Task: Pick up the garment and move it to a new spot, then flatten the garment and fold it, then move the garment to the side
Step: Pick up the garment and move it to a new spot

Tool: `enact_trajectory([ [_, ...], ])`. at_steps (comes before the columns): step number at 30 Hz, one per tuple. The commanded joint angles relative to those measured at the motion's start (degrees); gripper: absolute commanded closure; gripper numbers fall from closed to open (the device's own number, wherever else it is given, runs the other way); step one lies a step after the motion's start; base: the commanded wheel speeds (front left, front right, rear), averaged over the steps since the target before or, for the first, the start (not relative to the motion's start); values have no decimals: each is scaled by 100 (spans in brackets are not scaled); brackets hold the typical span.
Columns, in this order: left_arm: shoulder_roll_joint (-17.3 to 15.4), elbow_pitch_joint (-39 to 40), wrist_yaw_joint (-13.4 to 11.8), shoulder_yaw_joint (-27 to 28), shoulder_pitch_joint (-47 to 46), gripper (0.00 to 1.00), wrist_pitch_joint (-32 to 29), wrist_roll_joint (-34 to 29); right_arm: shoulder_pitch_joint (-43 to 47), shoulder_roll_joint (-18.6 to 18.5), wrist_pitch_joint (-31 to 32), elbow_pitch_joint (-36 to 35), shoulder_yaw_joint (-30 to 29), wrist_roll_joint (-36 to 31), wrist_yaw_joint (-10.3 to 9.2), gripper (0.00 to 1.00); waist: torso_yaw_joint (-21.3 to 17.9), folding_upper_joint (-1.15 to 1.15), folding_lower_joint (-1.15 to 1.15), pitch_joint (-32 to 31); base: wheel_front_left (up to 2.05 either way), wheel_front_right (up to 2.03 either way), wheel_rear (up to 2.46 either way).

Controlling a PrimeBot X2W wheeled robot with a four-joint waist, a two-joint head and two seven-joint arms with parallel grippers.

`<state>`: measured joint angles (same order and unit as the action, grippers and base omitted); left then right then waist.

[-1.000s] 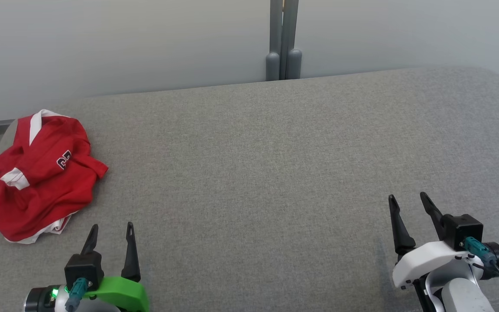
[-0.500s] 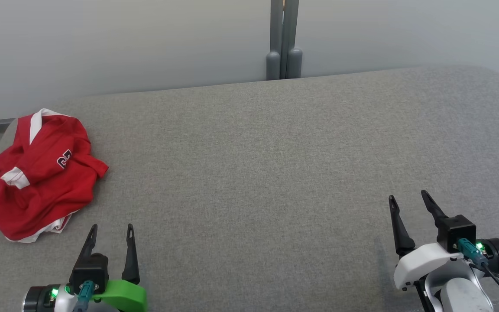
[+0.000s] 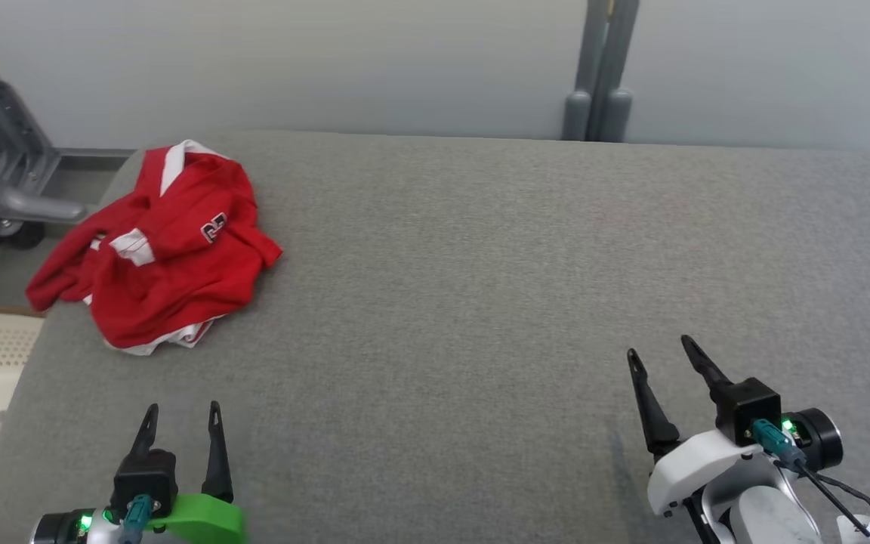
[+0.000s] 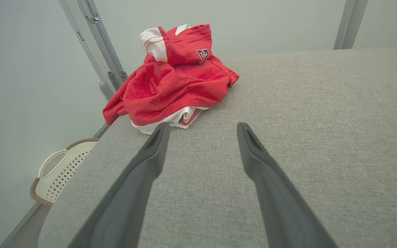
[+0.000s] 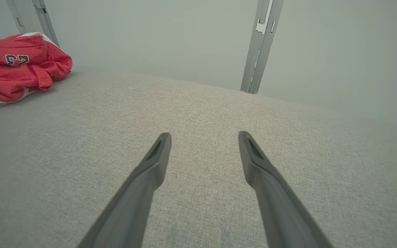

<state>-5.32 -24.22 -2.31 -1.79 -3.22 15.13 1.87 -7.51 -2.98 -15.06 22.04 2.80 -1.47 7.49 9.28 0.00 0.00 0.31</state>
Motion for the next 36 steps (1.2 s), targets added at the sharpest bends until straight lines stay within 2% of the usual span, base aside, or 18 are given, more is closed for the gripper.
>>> enact_trajectory([
  [1,-27,-33,52,34,34,0,3,8,-106,-3,-18,17,92,44,0,0,936,0,0,44,0,0,0],
  [5,-18,-113,134,174,117,0,4,126,-194,-4,-18,100,406,118,-1,0,1528,0,0,92,0,0,0],
  [8,42,-135,395,305,145,0,3,341,-267,-5,-18,136,621,215,-1,0,1782,0,0,135,0,0,0],
  [13,89,-191,719,481,83,0,3,485,-315,-6,-18,188,796,335,-1,0,1841,0,0,238,0,0,0],
  [16,-48,-342,900,344,-176,0,4,479,-322,-16,-18,268,819,277,-1,0,1714,0,0,337,0,0,0],
  [20,-365,-571,976,94,-641,0,3,527,-386,-105,-18,308,795,217,-1,0,1443,0,0,546,0,0,0],
  [24,-808,-743,979,-568,-1409,0,3,874,-436,-201,-18,298,793,182,-1,0,1159,0,0,804,0,0,0],
  [31,-1868,-1122,977,-1987,-2985,0,1,1905,-719,-348,-18,194,877,126,-1,0,566,0,0,1437,0,0,0],
  [32,-2136,-1335,977,-2415,-3359,0,-4,2243,-807,-365,-18,154,923,111,-1,0,376,0,0,1601,0,0,0],
  [36,-2644,-1596,971,-3145,-4022,0,-222,3072,-947,-392,-18,34,937,103,-1,0,15,0,0,1889,0,0,0],
])
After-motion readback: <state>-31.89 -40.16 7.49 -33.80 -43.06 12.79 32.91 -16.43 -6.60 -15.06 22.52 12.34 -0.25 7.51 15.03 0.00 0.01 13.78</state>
